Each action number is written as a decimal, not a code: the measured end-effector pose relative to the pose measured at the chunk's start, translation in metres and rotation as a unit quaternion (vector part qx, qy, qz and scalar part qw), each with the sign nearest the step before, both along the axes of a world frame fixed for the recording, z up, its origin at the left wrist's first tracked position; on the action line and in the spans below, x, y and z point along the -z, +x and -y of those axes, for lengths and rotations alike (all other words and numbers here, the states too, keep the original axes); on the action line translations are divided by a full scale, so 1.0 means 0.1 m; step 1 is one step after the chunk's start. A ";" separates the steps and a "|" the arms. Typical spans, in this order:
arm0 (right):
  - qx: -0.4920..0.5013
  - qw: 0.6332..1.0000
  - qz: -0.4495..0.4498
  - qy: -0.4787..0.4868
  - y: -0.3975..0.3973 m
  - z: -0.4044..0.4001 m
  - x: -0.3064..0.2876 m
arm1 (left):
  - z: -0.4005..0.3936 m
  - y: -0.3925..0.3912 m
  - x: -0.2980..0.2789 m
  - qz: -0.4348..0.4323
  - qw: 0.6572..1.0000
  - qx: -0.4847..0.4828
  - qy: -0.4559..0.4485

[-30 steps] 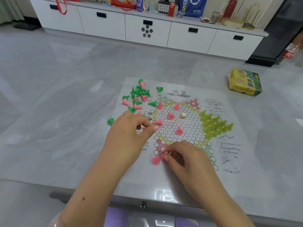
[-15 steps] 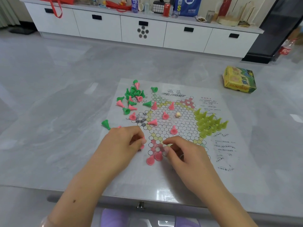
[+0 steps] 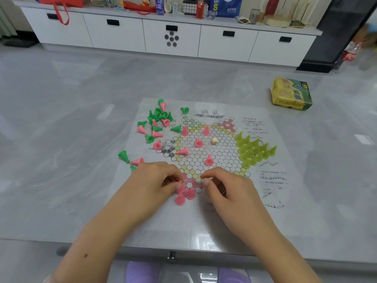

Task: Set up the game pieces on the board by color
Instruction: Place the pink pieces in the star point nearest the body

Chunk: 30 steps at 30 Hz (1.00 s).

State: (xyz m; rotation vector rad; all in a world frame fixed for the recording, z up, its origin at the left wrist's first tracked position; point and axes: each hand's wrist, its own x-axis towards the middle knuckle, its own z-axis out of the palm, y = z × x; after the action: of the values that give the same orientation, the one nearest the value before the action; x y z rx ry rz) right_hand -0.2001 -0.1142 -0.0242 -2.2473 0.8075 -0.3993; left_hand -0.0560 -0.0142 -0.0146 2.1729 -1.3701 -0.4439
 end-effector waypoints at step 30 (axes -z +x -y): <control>0.023 0.998 0.012 -0.065 0.03 0.00 0.04 | -0.19 0.29 0.09 0.082 0.977 -0.198 0.019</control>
State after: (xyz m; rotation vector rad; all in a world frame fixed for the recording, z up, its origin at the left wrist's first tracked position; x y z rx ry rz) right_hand -0.1975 -0.1146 -0.0277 -2.3420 0.8446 -0.5121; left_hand -0.0269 0.0047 -0.0233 2.4830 -0.9735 -0.1426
